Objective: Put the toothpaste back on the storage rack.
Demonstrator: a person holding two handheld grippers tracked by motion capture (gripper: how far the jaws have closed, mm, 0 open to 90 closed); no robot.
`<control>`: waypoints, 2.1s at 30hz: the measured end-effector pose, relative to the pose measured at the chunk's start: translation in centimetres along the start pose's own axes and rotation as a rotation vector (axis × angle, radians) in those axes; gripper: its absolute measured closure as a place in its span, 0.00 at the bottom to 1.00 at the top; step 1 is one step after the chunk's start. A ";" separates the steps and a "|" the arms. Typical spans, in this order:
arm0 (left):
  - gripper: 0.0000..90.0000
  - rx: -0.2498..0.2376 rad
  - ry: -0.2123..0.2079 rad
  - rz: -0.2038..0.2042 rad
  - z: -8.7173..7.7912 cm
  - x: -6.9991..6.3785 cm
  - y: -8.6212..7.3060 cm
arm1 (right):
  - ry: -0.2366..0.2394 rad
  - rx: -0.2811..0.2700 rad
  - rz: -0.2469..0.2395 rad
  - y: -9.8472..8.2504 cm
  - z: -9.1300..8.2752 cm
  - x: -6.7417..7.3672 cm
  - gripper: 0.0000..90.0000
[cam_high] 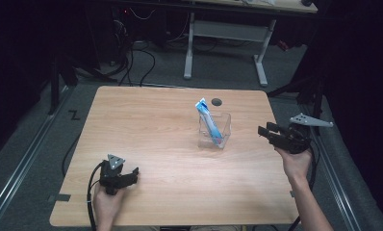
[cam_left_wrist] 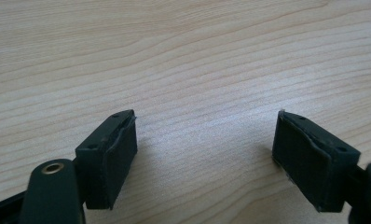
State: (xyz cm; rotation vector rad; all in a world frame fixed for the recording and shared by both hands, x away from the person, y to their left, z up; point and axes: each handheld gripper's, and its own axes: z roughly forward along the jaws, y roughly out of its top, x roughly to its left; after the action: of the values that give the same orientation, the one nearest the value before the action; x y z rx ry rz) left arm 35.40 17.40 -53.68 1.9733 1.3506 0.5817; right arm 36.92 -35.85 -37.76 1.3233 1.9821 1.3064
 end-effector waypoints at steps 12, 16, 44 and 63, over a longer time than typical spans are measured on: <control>0.25 0.000 0.000 0.000 0.0 0.0 0.0 | -0.001 -0.018 0.034 -1.2 -0.8 -0.5 0.58; 0.25 0.001 0.000 0.000 0.0 0.0 0.0 | 0.000 -0.019 0.044 -1.7 -0.8 -0.6 0.58; 0.25 0.000 0.000 0.000 0.0 0.0 0.0 | 0.028 -0.005 0.093 -4.8 0.7 -0.6 0.61; 0.25 0.000 0.000 -0.002 0.0 0.0 0.0 | 0.019 0.048 0.117 -7.1 2.0 -0.5 0.60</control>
State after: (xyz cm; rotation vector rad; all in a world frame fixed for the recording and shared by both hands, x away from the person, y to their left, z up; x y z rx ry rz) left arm 35.41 17.40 -53.68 1.9720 1.3519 0.5809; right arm 35.21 -36.06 -45.00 1.4736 1.9869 1.3364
